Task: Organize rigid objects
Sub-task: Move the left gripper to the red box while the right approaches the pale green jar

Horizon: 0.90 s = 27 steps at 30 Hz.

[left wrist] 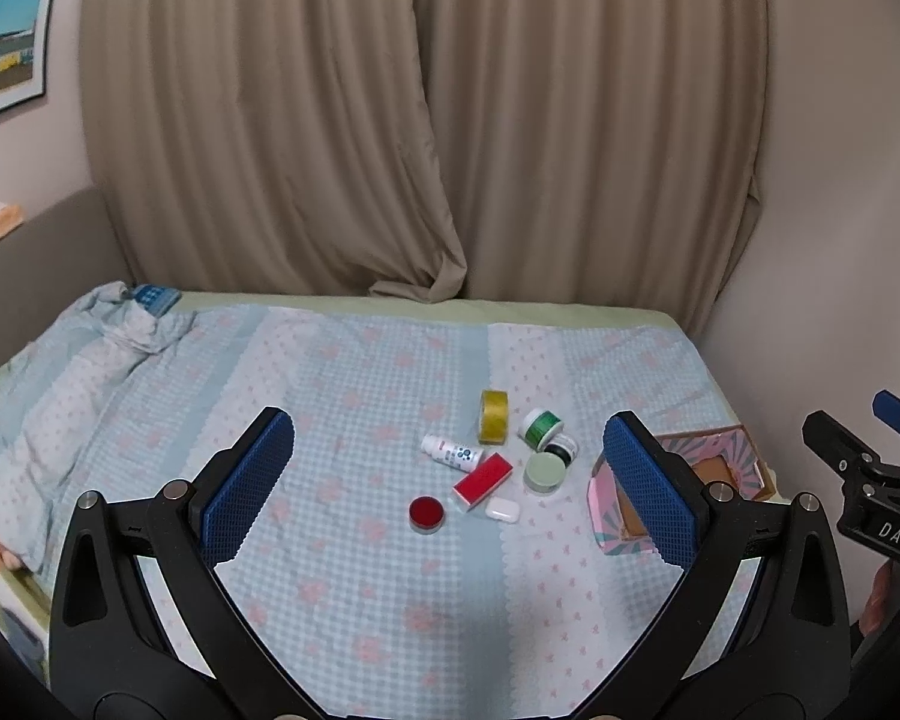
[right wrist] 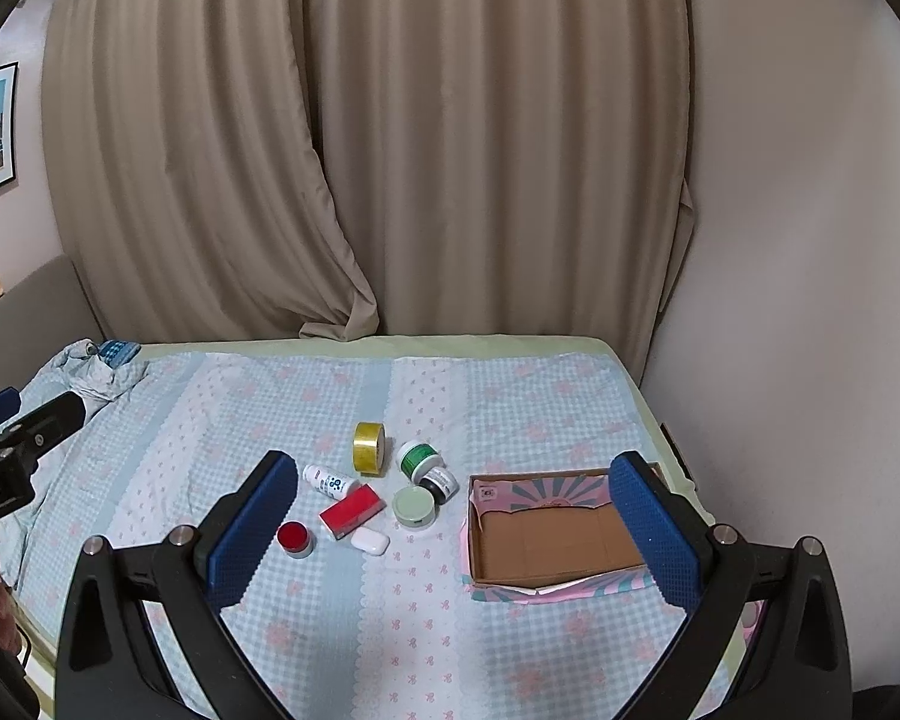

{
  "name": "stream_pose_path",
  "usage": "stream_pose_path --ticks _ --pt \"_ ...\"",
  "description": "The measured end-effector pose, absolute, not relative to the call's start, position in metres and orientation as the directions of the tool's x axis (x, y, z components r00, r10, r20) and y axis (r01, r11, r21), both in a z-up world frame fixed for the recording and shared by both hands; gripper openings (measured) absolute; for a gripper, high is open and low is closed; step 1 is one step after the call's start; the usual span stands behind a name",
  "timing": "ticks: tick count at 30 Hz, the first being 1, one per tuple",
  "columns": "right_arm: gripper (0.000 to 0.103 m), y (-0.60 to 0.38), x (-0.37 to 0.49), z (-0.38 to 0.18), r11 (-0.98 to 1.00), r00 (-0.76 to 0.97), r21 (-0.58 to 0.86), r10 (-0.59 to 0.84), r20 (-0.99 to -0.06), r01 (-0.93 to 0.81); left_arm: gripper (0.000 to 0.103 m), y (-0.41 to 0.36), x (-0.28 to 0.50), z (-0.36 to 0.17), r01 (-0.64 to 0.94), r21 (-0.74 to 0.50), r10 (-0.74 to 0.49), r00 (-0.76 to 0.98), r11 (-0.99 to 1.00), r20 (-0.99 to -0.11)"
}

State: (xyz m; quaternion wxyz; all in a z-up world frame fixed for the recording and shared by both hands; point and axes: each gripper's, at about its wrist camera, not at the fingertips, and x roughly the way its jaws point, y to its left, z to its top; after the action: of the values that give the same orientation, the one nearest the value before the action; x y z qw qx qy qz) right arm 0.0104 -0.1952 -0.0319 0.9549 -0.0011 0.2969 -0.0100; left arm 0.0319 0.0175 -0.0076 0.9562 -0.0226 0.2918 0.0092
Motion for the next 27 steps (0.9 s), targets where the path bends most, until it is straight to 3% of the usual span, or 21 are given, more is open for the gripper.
stream_pose_path --ticks 14,22,27 --pt "0.103 -0.168 0.050 -0.073 0.996 0.735 0.055 -0.012 -0.678 0.067 0.102 0.058 0.096 -0.077 0.048 -0.002 -0.035 0.694 0.999 -0.720" --pt "0.103 -0.148 0.102 -0.154 0.992 0.632 0.063 -0.024 -0.774 0.114 0.102 0.076 0.173 -0.165 0.118 -0.001 -0.069 0.573 0.993 -0.816" --pt "0.103 -0.141 0.143 -0.215 0.998 0.590 0.038 -0.003 -0.808 0.058 0.102 0.066 0.229 -0.223 0.174 -0.028 -0.109 0.475 0.984 -0.873"
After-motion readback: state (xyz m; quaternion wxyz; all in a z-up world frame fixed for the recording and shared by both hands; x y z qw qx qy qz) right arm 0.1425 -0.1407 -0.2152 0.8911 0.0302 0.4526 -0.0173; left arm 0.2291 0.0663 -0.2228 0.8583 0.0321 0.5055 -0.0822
